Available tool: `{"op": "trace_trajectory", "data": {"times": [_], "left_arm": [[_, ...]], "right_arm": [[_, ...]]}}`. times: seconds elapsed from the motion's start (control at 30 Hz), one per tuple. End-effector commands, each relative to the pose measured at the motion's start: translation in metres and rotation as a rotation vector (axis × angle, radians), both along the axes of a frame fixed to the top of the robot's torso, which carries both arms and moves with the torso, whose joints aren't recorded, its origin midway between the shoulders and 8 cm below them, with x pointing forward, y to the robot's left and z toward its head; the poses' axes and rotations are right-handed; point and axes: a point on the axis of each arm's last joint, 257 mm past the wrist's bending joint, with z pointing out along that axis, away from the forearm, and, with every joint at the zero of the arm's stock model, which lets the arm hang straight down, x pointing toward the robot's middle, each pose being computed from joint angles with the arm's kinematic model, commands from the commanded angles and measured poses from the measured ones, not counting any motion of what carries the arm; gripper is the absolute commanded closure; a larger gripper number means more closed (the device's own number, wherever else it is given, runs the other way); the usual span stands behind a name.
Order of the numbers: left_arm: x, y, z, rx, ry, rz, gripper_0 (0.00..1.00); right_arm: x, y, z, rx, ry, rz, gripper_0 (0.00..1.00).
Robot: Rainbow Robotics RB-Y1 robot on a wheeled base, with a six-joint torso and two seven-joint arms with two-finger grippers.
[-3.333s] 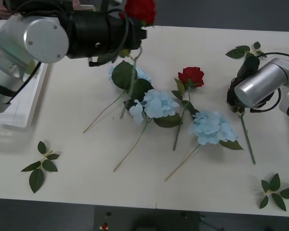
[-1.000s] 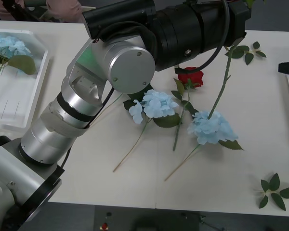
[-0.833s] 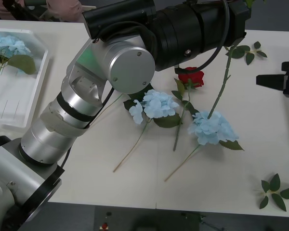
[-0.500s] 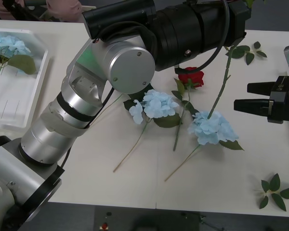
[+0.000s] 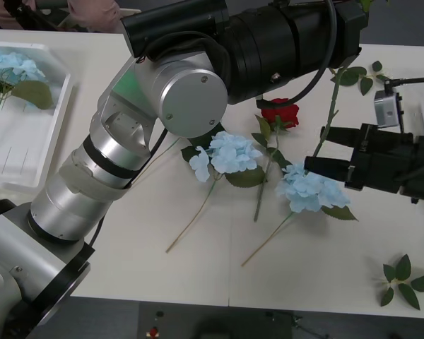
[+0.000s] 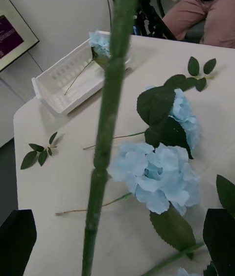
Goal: Put the red flowers into the right box and the blue flowers into the left box
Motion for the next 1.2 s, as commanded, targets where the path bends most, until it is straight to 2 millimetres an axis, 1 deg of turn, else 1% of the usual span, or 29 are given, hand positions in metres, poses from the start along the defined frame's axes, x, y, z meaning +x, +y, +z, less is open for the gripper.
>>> {"op": "trace_trajectory", "data": {"times": [0.03, 0.17, 0.2, 0.27, 0.3, 0.33, 0.37, 0.4, 0.43, 0.53, 0.6, 0.63, 0.73, 0.93, 0.97, 1.0, 1.03, 1.2], "left_arm": [[-0.006, -0.002, 0.022, -0.019, -0.036, -0.011, 1.00], [-0.006, -0.002, 0.022, -0.019, -0.036, -0.011, 1.00], [-0.006, -0.002, 0.022, -0.019, -0.036, -0.011, 1.00], [-0.006, -0.002, 0.022, -0.019, -0.036, -0.011, 1.00], [-0.006, -0.002, 0.022, -0.019, -0.036, -0.011, 1.00], [-0.006, -0.002, 0.022, -0.019, -0.036, -0.011, 1.00], [-0.006, -0.002, 0.022, -0.019, -0.036, -0.011, 1.00], [-0.006, -0.002, 0.022, -0.019, -0.036, -0.011, 1.00], [-0.006, -0.002, 0.022, -0.019, -0.036, -0.011, 1.00], [-0.006, -0.002, 0.022, -0.019, -0.036, -0.011, 1.00], [-0.006, -0.002, 0.022, -0.019, -0.036, -0.011, 1.00], [-0.006, -0.002, 0.022, -0.019, -0.036, -0.011, 1.00], [-0.006, -0.002, 0.022, -0.019, -0.036, -0.011, 1.00], [-0.006, -0.002, 0.022, -0.019, -0.036, -0.011, 1.00], [-0.006, -0.002, 0.022, -0.019, -0.036, -0.011, 0.76], [-0.006, -0.002, 0.022, -0.019, -0.036, -0.011, 0.08], [-0.006, -0.002, 0.022, -0.019, -0.036, -0.011, 0.00], [-0.006, -0.002, 0.022, -0.019, -0.036, -0.011, 0.00]], "right_arm": [[0.001, 0.021, 0.015, 0.031, -0.072, 0.030, 0.00], [-0.001, 0.042, 0.020, 0.067, -0.094, 0.060, 0.00], [-0.001, 0.044, 0.021, 0.073, -0.097, 0.062, 0.00], [0.000, 0.050, 0.023, 0.088, -0.105, 0.061, 0.08], [0.002, 0.053, 0.025, 0.093, -0.116, 0.059, 0.19], [0.002, 0.055, 0.025, 0.094, -0.120, 0.059, 0.26], [0.003, 0.059, 0.028, 0.103, -0.127, 0.062, 0.39], [0.003, 0.060, 0.028, 0.111, -0.124, 0.060, 0.44], [0.005, 0.061, 0.029, 0.118, -0.128, 0.059, 0.52], [0.008, 0.066, 0.031, 0.137, -0.129, 0.059, 0.75], [0.011, 0.068, 0.032, 0.141, -0.130, 0.059, 0.84], [0.013, 0.068, 0.031, 0.143, -0.129, 0.059, 0.92], [0.016, 0.071, 0.031, 0.146, -0.127, 0.063, 1.00], [0.019, 0.071, 0.030, 0.143, -0.123, 0.063, 1.00], [0.019, 0.072, 0.030, 0.142, -0.124, 0.065, 1.00], [0.020, 0.071, 0.029, 0.141, -0.123, 0.063, 1.00], [0.020, 0.070, 0.029, 0.137, -0.123, 0.063, 1.00], [0.021, 0.067, 0.028, 0.128, -0.123, 0.060, 1.00]]}}
